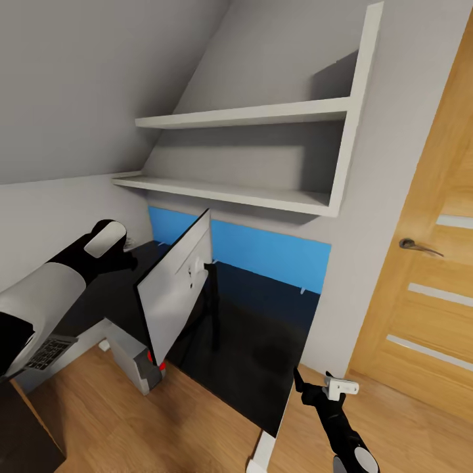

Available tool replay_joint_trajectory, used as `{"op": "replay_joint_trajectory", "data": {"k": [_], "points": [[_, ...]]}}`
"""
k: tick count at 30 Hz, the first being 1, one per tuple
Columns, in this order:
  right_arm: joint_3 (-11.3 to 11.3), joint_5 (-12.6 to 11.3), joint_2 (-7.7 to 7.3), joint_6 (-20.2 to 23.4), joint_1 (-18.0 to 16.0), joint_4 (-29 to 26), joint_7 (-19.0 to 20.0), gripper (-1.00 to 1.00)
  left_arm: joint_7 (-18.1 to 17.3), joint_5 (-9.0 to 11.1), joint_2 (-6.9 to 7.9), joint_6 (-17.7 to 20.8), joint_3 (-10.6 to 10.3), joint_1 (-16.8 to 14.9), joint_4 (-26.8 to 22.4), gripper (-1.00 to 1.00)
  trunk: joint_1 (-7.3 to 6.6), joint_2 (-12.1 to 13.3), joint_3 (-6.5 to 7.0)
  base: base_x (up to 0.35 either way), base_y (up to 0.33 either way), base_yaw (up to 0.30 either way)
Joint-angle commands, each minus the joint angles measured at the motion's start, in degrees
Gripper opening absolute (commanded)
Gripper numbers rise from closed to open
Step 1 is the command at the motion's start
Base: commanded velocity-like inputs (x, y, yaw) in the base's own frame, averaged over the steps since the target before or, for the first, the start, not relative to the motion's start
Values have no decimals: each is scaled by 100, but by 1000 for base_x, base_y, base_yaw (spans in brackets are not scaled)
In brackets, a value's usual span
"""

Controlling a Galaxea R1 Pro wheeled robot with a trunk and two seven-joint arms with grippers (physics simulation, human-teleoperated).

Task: In the bedroom, organize the workspace by keeping the computer under the desk, ensuring the monitor is on the desk, placing the keyboard on the desk next to the monitor, placing the mouse on the desk next to the keyboard, moving the folder from the swivel chair onto the desk next to the mouse, stacking the notebook on top of the folder with the pen on top of the notebook, and positioning the swivel chair next to the desk.

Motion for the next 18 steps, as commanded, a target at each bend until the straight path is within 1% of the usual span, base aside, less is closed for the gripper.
{"op": "replay_joint_trajectory", "data": {"k": [1,5,12,18], "points": [[22,-60,-7,-26,-5,2,-8,100,42,49,9,19,-43,-7,-11,100,3,-11,-10,0,0,41],[19,-60,-7,-26,-5,4,-7,100,40,49,9,19,-45,-7,-11,100,3,-11,-10,0,-15,15],[19,-60,-7,-26,-5,9,-7,100,33,49,7,19,-46,-7,-11,100,3,-11,-10,0,-145,2],[25,-60,-7,-26,-5,38,-7,100,25,49,8,19,-46,-7,-11,100,3,-11,-10,0,-20,0]]}}
